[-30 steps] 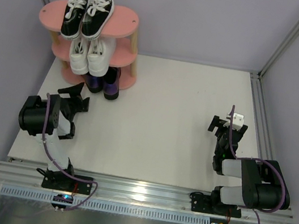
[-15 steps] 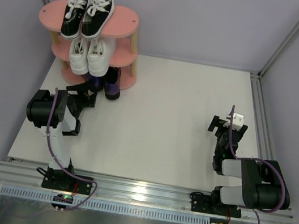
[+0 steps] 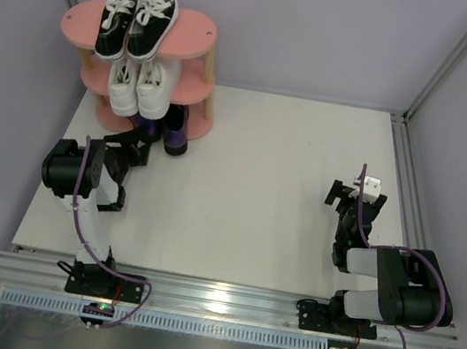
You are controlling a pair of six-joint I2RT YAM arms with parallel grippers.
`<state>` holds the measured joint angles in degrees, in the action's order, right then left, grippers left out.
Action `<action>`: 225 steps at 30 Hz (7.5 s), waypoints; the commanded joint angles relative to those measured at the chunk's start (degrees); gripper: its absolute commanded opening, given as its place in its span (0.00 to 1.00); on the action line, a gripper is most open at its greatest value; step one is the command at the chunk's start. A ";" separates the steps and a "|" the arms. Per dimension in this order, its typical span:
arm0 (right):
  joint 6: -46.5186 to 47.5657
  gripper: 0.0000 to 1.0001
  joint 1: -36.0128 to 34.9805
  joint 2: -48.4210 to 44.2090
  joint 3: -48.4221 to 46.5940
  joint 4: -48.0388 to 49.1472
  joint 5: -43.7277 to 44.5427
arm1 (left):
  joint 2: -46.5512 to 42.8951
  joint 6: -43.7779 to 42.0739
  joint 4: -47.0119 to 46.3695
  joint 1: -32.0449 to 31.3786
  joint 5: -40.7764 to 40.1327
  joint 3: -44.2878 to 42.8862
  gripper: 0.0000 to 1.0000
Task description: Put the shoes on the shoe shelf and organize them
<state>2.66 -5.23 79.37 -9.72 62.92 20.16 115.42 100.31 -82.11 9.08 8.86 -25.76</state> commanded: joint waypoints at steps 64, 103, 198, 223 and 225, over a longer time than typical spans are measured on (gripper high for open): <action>-1.16 0.97 0.14 -0.80 -0.74 4.32 -0.48 | -38.59 -78.92 31.27 -14.06 -16.57 -1.72 1.00; -1.16 0.97 0.22 -0.71 -0.74 4.41 -0.48 | -14.09 -89.95 28.40 -12.34 -30.75 -15.11 1.00; -1.16 0.97 0.14 -0.71 -0.74 4.41 -0.56 | -16.99 -82.65 44.49 -33.52 -42.97 -18.89 0.95; -1.16 0.97 0.14 -0.71 -0.74 4.41 -0.56 | -22.59 -80.98 46.07 -27.89 -36.63 -15.82 0.47; -1.16 0.97 0.14 -0.80 -0.74 4.32 -0.48 | -23.65 -80.71 46.51 -27.80 -36.90 -15.46 0.46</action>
<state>2.66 -5.21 79.37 -9.72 62.94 20.14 95.83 18.02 -33.43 -19.51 -26.74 -41.63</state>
